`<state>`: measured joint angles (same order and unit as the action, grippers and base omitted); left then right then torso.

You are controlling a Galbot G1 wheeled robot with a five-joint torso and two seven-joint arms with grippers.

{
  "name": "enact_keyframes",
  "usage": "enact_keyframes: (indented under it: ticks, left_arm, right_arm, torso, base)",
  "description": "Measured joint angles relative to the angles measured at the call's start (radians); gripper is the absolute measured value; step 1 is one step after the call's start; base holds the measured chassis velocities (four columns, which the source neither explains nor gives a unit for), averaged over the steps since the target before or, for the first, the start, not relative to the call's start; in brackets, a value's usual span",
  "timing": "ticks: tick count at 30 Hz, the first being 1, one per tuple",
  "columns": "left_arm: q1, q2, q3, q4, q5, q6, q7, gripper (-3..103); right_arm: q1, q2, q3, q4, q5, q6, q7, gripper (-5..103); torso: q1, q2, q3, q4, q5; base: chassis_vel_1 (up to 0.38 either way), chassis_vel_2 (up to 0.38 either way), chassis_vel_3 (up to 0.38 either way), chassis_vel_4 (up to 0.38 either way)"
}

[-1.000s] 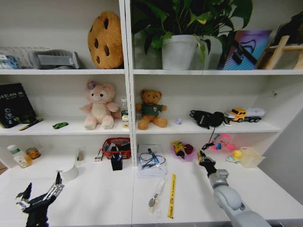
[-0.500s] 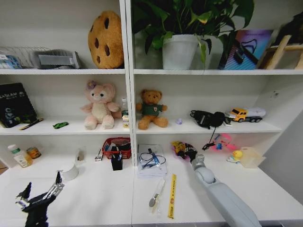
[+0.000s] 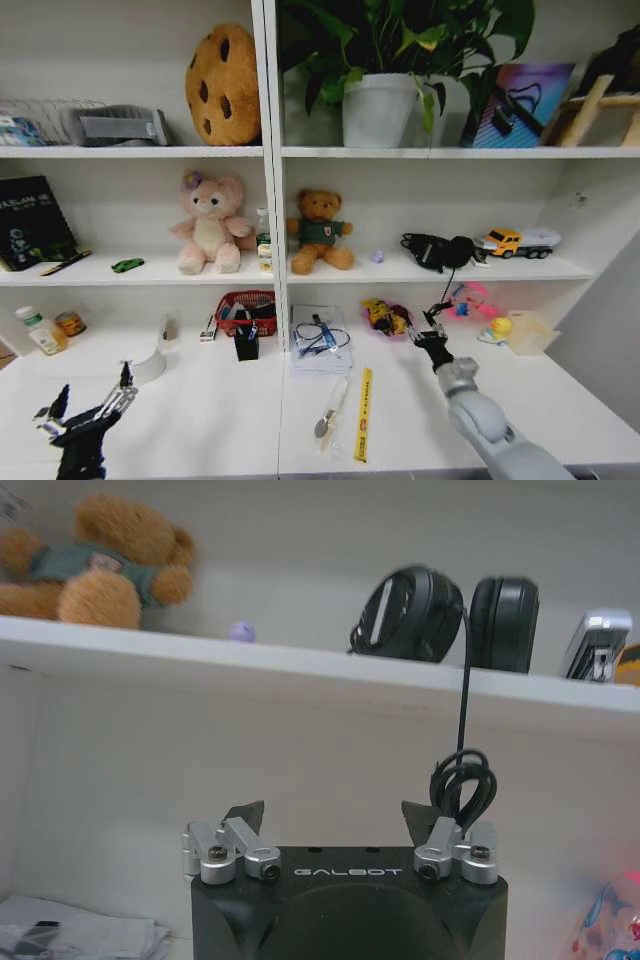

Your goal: Organize the objects on the table.

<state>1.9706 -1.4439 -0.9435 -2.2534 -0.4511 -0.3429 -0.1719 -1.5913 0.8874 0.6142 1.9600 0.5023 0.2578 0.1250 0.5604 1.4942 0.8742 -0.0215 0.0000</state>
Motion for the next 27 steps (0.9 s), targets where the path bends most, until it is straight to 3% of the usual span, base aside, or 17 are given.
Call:
enact_keyframes:
  ticks: [2,3,5,7,14,27]
  left_arm:
    - [0.000,0.007,-0.001,0.000,-0.005,-0.006,0.000,100]
    - [0.000,0.007,-0.001,0.000,-0.005,-0.006,0.000,100]
    - [0.000,0.016,-0.004,-0.002,-0.010,-0.010,-0.003,100]
    - [0.005,0.023,-0.007,-0.006,-0.017,-0.013,-0.003,100]
    - [0.029,0.045,-0.011,-0.013,-0.013,-0.033,0.039,100]
    - [0.007,0.083,-0.021,0.007,-0.007,-0.022,0.010,100]
  right_arm:
    - [-0.112,0.016,0.090,0.061,-0.010,0.079,-0.053,86]
    - [-0.112,0.016,0.090,0.061,-0.010,0.079,-0.053,86]
    - [-0.201,0.039,0.174,0.094,-0.011,0.152,-0.092,96]
    - [-0.251,0.063,0.229,0.106,-0.014,0.201,-0.100,100]
    - [-0.325,0.130,0.325,0.117,-0.041,0.276,-0.063,100]
    - [-0.377,0.213,0.372,0.161,-0.039,0.311,-0.030,100]
  torso:
    - [0.000,0.000,0.000,0.0001,-0.0003]
    - [0.000,0.000,0.000,0.0001,-0.0003]
    - [0.000,0.000,0.000,0.0001,-0.0002]
    - [0.000,0.000,0.000,-0.0001,-0.0002]
    - [0.000,0.000,0.000,0.0003,0.0000]
    - [0.000,0.000,0.000,0.0001,-0.0001]
  base:
    - [0.000,0.000,0.000,0.000]
    - [0.000,0.000,0.000,0.000]
    - [0.000,0.000,0.000,0.000]
    - [0.000,0.000,0.000,0.000]
    - [0.000,0.000,0.000,0.000]
    - [0.000,0.000,0.000,0.000]
